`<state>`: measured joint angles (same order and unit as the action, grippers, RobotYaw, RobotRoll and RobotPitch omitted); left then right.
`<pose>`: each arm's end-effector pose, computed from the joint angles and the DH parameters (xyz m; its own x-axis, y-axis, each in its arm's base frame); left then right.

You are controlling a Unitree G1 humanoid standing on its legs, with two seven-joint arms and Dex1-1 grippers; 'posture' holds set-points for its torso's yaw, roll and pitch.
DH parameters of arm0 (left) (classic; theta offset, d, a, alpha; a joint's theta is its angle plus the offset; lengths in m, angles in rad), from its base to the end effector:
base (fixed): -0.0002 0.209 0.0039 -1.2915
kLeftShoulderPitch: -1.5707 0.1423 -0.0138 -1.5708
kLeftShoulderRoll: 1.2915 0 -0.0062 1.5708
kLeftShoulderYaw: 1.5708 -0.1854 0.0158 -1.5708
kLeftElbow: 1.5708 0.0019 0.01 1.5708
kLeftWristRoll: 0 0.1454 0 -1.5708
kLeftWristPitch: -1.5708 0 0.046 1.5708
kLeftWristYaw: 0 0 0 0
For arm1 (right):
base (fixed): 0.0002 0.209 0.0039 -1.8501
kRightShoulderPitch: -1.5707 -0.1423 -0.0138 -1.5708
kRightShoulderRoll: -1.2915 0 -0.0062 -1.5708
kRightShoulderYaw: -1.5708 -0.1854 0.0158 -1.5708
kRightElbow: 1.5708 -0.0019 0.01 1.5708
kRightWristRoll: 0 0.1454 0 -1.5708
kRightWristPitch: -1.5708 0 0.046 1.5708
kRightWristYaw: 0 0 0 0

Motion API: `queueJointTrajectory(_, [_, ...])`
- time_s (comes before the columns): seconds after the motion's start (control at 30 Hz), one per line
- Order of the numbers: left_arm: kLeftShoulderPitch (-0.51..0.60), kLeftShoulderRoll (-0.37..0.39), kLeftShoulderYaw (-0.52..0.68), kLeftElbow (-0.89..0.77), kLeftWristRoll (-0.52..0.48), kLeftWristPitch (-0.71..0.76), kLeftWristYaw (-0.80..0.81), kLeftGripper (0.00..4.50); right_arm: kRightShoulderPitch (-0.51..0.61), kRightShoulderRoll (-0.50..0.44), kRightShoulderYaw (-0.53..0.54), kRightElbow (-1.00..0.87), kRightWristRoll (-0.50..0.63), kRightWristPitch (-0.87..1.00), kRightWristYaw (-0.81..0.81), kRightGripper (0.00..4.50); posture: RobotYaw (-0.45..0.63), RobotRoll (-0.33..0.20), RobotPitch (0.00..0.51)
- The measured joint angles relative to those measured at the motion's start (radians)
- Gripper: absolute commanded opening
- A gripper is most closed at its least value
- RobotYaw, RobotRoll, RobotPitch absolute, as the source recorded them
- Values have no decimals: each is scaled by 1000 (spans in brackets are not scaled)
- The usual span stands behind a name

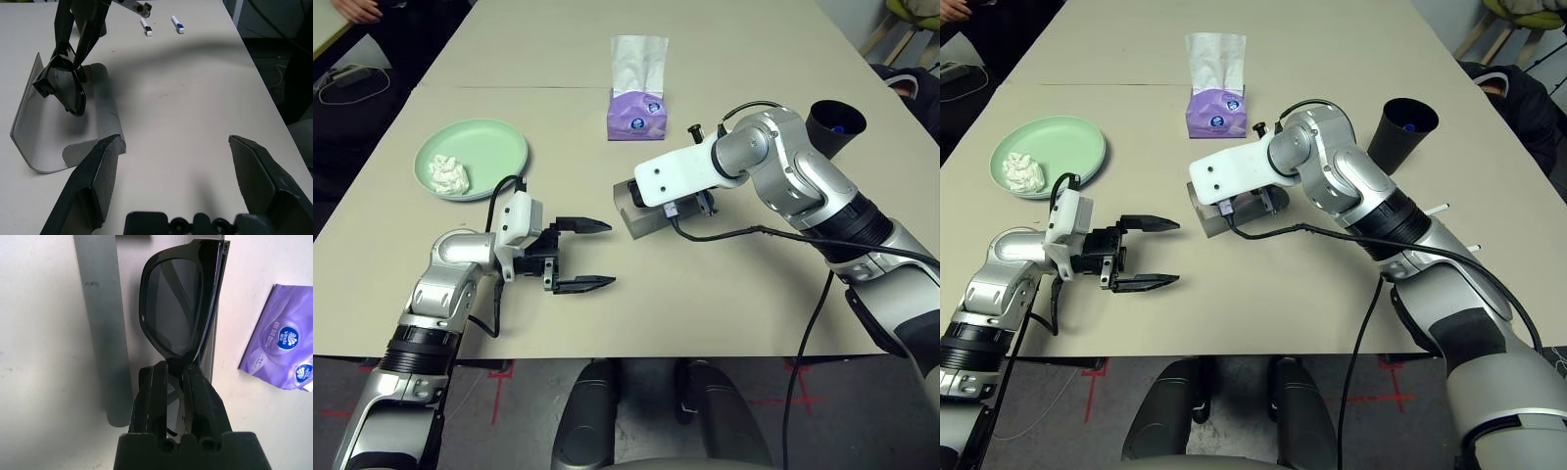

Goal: Organize and tidy the items on the table.

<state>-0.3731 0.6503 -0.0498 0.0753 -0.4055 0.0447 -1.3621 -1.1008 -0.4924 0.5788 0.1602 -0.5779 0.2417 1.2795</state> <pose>0.2726 0.2417 0.1507 0.1745 -0.9642 -0.1997 0.9557 0.1170 0.2701 0.3169 -0.0841 0.2685 0.5576 0.4096 -0.7220 -0.6325 -0.3537 -0.6891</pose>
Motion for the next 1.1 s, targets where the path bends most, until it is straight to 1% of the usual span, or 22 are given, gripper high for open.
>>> queueJointTrajectory(0.43, [15,0,0,-19,0,0,18,4500,0,17,24,3,-4,-18,6,330,192,0,182])
queueJointTrajectory(1.07, [25,0,0,-21,-1,1,30,4500,3,11,36,4,-6,-29,28,330,188,0,182])
queueJointTrajectory(1.1, [25,0,0,-21,-1,1,30,4500,2,11,36,4,-7,-29,28,680,188,0,182])
